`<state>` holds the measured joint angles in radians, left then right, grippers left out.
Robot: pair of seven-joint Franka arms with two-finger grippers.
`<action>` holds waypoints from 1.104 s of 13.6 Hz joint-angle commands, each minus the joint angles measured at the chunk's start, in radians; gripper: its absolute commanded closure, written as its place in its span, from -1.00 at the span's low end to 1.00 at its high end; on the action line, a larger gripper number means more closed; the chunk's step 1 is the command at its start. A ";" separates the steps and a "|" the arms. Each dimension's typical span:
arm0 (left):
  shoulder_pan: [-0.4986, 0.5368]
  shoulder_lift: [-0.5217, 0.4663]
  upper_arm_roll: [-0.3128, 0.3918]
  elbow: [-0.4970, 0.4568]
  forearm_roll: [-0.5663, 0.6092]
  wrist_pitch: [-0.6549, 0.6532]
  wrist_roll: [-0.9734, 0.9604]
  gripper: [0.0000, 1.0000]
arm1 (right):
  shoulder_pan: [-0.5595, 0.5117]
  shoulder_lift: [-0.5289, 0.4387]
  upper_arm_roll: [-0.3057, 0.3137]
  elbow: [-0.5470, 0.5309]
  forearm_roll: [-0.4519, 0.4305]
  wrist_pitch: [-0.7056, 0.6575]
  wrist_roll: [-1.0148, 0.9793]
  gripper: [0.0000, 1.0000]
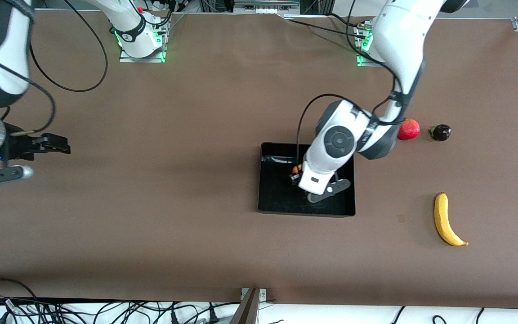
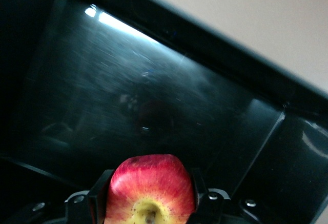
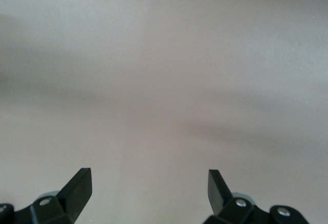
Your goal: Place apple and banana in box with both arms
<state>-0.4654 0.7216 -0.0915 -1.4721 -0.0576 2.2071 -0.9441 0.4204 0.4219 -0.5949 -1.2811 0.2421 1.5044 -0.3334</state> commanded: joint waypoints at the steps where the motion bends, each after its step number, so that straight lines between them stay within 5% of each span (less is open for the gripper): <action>1: -0.030 0.050 0.003 0.035 0.033 0.029 -0.050 1.00 | -0.078 -0.031 0.024 0.051 0.026 -0.068 -0.061 -1.00; 3: -0.042 0.055 -0.008 -0.003 0.033 0.032 -0.064 1.00 | -0.222 -0.156 0.160 -0.028 0.007 -0.084 -0.050 -1.00; 5: -0.041 0.071 -0.025 -0.008 0.033 0.033 -0.068 1.00 | -0.352 -0.254 0.342 -0.113 -0.151 -0.018 -0.050 -1.00; 6: -0.041 0.085 -0.025 -0.016 0.033 0.034 -0.070 1.00 | -0.376 -0.312 0.400 -0.179 -0.234 0.011 -0.046 -1.00; 8: -0.041 0.102 -0.025 -0.020 0.036 0.034 -0.068 0.88 | -0.470 -0.408 0.489 -0.320 -0.250 0.089 -0.030 -1.00; 9: -0.039 0.107 -0.025 -0.020 0.036 0.034 -0.056 -0.30 | -0.507 -0.457 0.535 -0.378 -0.251 0.130 -0.032 -1.00; 10: -0.038 0.111 -0.025 -0.020 0.050 0.034 -0.056 -0.99 | -0.515 -0.489 0.553 -0.418 -0.256 0.137 -0.032 -1.00; 13: -0.035 0.111 -0.028 -0.019 0.096 0.002 -0.067 -1.00 | -0.509 -0.456 0.552 -0.388 -0.257 0.137 -0.032 -1.00; 15: -0.027 0.089 -0.028 0.021 0.097 -0.140 -0.061 -1.00 | -0.508 -0.420 0.552 -0.345 -0.263 0.134 -0.035 -1.00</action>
<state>-0.5057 0.8330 -0.1094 -1.4864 0.0127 2.1848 -0.9964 -0.0659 -0.0232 -0.0647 -1.6511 0.0002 1.6293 -0.3709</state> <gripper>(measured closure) 0.000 0.000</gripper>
